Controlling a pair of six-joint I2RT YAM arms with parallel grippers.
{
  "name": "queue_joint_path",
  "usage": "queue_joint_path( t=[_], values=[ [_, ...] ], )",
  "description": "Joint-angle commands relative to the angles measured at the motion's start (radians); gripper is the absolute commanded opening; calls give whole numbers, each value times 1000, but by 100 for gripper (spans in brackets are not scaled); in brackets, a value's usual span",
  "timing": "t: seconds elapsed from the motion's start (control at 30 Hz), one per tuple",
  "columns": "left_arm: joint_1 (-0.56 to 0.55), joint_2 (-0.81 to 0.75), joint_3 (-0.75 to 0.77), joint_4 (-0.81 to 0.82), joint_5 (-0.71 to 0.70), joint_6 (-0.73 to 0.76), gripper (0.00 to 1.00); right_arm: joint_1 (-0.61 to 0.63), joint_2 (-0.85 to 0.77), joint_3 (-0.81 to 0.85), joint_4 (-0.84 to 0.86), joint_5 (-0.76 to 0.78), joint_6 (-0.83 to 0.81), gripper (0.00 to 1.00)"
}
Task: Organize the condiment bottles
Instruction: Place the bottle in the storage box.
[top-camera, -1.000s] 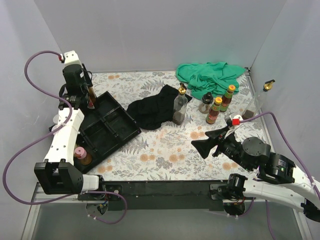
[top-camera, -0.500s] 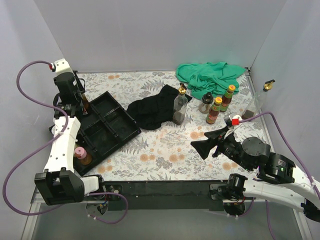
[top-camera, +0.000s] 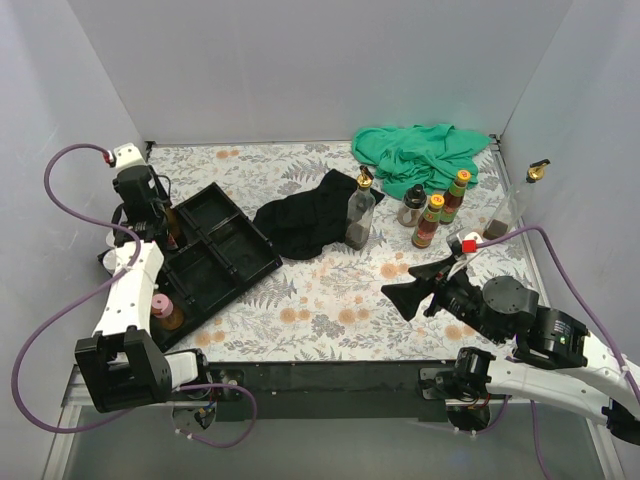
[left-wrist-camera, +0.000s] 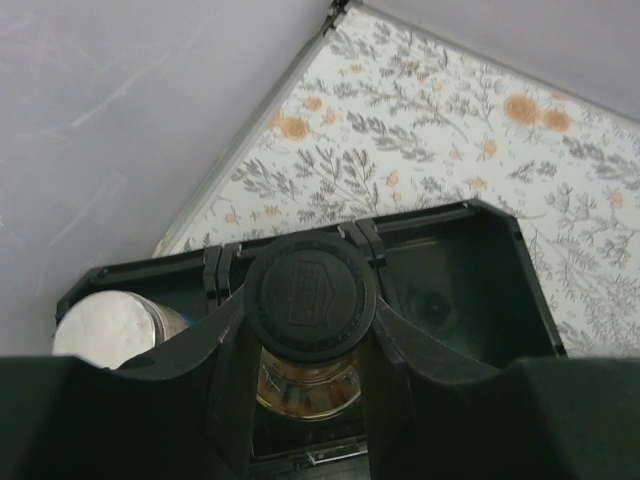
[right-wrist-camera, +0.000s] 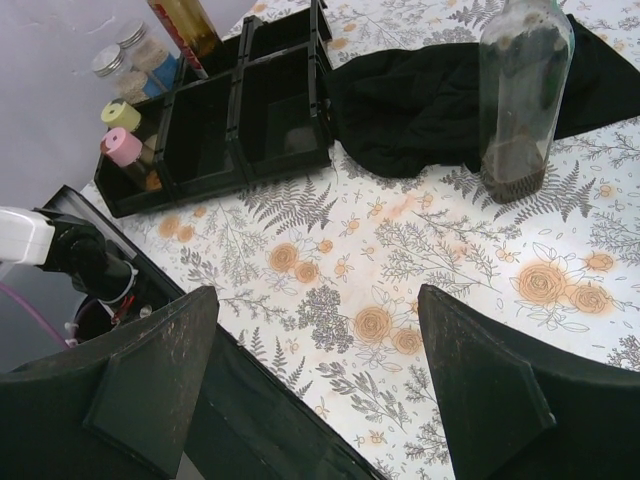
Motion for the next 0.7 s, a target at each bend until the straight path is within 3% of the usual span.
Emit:
queue_joint_path(
  t=[0.0, 0.13, 0.2, 0.23, 0.27, 0.33, 0.53, 0.67],
  values=[
    [10, -64, -48, 130, 53, -41, 0, -2, -10, -4, 40, 8, 7, 89],
    [8, -58, -80, 124, 31, -50, 0, 0, -11, -9, 40, 7, 10, 89],
    [8, -55, -77, 101, 8, -56, 14, 0, -11, -9, 40, 8, 11, 89],
    [10, -54, -73, 93, 1, -59, 36, -2, -11, -10, 38, 8, 11, 89],
    [10, -55, -65, 82, -5, -64, 46, -2, -11, -10, 38, 7, 13, 89],
    [10, -66, -60, 78, 7, -66, 57, -2, -13, -10, 40, 5, 16, 89],
    [10, -84, -11, 26, 39, -64, 74, -2, -8, -13, 38, 4, 25, 89],
    [10, -98, 62, -68, 65, -90, 96, -2, -1, -7, 38, -2, 27, 89]
  ],
)
